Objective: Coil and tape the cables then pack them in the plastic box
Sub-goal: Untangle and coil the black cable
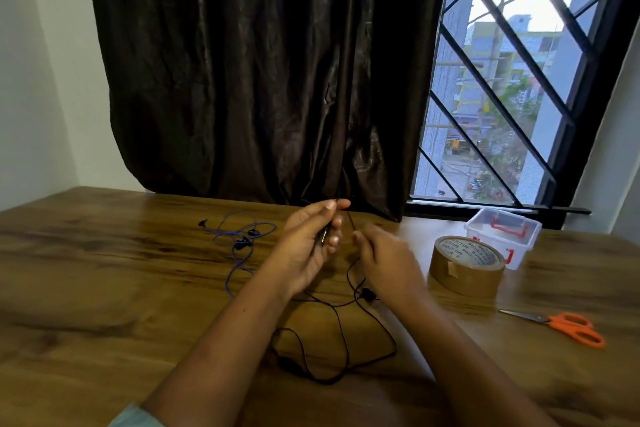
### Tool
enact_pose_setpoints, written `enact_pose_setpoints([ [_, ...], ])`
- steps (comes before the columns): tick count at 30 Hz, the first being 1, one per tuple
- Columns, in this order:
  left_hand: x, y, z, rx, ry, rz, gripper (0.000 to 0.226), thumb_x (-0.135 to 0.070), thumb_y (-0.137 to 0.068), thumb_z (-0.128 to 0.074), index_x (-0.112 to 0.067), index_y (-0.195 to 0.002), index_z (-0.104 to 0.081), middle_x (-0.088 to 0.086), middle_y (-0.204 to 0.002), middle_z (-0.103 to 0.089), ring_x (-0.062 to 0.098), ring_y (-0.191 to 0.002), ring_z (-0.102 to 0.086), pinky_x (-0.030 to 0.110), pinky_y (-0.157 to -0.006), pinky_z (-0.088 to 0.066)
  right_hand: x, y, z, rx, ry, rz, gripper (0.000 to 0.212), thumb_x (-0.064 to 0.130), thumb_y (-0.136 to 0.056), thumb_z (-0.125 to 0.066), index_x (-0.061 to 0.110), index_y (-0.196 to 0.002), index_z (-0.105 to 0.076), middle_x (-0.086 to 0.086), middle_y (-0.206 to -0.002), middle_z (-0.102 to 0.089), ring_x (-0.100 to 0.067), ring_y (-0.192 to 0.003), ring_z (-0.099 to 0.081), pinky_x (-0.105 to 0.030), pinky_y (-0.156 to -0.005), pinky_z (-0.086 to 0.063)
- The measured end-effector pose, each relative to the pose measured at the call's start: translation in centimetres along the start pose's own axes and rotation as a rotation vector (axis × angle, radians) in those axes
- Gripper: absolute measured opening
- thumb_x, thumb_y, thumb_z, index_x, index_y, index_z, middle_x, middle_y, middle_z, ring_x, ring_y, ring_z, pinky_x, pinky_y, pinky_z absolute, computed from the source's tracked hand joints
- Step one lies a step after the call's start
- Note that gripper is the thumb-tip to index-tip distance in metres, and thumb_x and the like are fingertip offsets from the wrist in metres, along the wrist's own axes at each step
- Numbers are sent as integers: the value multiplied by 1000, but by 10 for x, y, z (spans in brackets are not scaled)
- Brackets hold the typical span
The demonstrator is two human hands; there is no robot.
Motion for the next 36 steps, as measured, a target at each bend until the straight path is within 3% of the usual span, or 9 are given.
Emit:
enact_pose_setpoints([
  [6,-8,-10,20,-308,205,-216,20,-9,-96,-45,-10,-101,-64,3,-79,-70,13,-91,-67,27,-81,-56,20,11,-14,395,83,188,23,39,-100,-35,33,-82,-48,12,-71,-55,-5,-64,-54,-23,-59,-38],
  [8,-6,-12,32,-434,-65,-290,19,-12,-96,-47,-14,-104,-64,-7,-81,-71,4,-88,-64,24,-87,-51,25,12,-17,459,109,229,25,41,-100,-34,32,-81,-46,12,-71,-53,-7,-63,-53,-25,-60,-41],
  [10,-1,-12,40,-481,-538,-366,21,-16,-96,-48,-15,-111,-63,-16,-78,-71,-3,-72,-57,9,-67,-46,30,10,-14,420,131,262,27,42,-100,-32,30,-82,-48,11,-70,-54,-8,-63,-53,-27,-60,-44],
  [12,3,-11,41,-423,-827,-379,25,-17,-96,-49,-17,-117,-61,-16,-81,-69,7,-76,-60,9,-62,-42,29,6,-7,318,106,262,26,42,-100,-33,31,-82,-48,11,-67,-53,-5,-60,-52,-26,-58,-44],
  [15,8,-11,37,-261,-1162,-314,29,-18,-96,-49,-13,-122,-61,-4,-100,-70,11,-101,-62,13,-80,-41,15,-2,8,167,70,182,23,38,-98,-41,26,-89,-58,10,-75,-62,-6,-66,-58,-24,-61,-45],
  [18,13,-9,28,-74,-1293,-194,25,-20,-98,-44,-17,-113,-64,-9,-85,-69,-5,-80,-56,5,-68,-37,-8,-8,23,28,3,99,19,30,-95,-52,21,-90,-67,9,-77,-64,-6,-67,-58,-17,-60,-40],
  [27,8,10,-8,294,-564,145,32,-7,-99,-32,-8,-108,-63,-6,-49,-49,11,-57,-60,24,-71,-51,-28,-9,28,-152,-62,-95,17,27,-95,-53,23,-88,-67,10,-69,-59,-7,-64,-55,-20,-55,-37],
  [31,3,14,-15,255,-228,97,34,-7,-99,-29,-5,-115,-59,-4,-47,-42,10,-46,-49,35,-92,-48,-19,-3,10,37,-96,-88,21,19,-98,-46,24,-99,-67,3,-85,-65,-12,-77,-60,-31,-69,-49],
  [36,-3,3,-5,68,30,-18,35,-11,-98,-33,-4,-127,-51,-1,-51,-50,19,-62,-56,31,-79,-46,4,5,-5,202,-134,5,19,21,-97,-44,25,-96,-62,4,-87,-68,-13,-77,-65,-36,-71,-54],
])
Point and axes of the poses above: each hand's wrist, its own y-axis away from the middle knuckle, its own z-axis out of the back of the hand, x = y × z, the point moved 1 cm from there along -y, towards the middle knuckle
